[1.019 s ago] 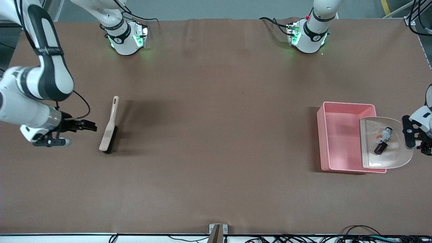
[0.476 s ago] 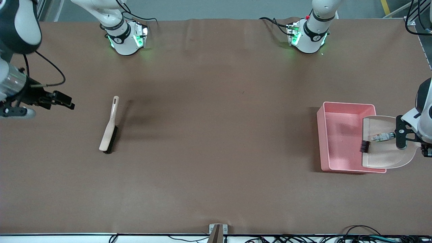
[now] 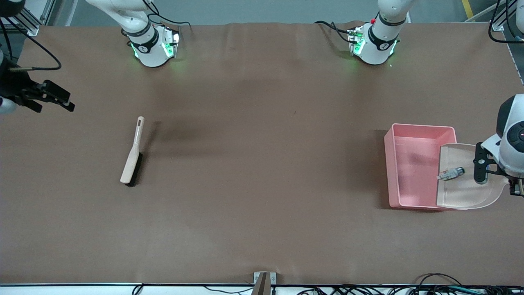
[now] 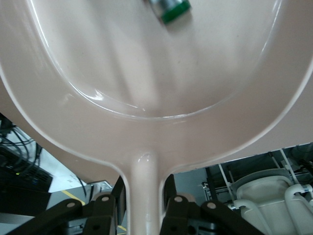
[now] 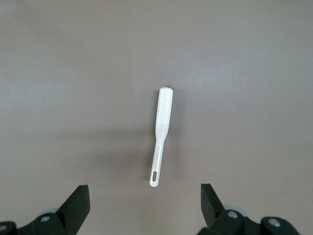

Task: Clean e-waste and dump in bin
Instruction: 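Carry the empty dustpan back toward the table center with the left gripper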

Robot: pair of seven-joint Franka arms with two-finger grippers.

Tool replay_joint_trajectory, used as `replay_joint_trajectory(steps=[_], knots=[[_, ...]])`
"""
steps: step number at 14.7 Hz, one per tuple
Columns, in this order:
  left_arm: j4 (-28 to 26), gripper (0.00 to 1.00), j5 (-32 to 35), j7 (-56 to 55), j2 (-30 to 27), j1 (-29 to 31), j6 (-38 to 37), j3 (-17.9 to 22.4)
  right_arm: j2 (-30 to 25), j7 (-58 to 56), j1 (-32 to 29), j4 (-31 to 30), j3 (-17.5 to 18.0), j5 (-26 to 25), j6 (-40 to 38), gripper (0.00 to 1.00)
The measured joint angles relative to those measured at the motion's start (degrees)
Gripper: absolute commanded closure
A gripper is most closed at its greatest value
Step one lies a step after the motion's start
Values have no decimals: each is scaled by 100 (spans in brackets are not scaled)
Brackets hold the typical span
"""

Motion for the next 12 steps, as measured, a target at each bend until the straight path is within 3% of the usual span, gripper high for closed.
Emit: replay_joint_trajectory(steps=[8,12], knots=[[25,88,551,-105,-6,-542,-707,2,23,16,-22,671,-67,-42,-718,0],[284,89,471,-166,-14,-567,-715,-293,61,27,267,833,-33,-607,-731,0]])
